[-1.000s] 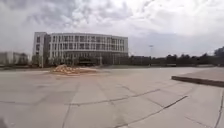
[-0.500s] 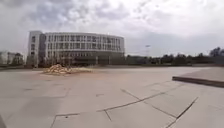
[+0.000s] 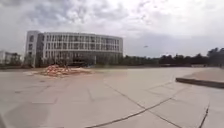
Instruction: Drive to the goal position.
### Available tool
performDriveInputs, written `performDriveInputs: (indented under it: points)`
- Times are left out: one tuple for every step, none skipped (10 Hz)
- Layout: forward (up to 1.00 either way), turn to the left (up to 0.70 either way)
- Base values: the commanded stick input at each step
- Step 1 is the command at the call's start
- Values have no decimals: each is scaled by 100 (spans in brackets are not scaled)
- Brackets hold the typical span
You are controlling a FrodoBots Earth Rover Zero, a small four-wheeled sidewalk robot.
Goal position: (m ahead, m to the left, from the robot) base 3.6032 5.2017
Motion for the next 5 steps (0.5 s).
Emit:
performDriveInputs:
  points:
    - [70, -35]
    - [70, -35]
    - [70, -35]
    - [70, -35]
    - [70, -34]
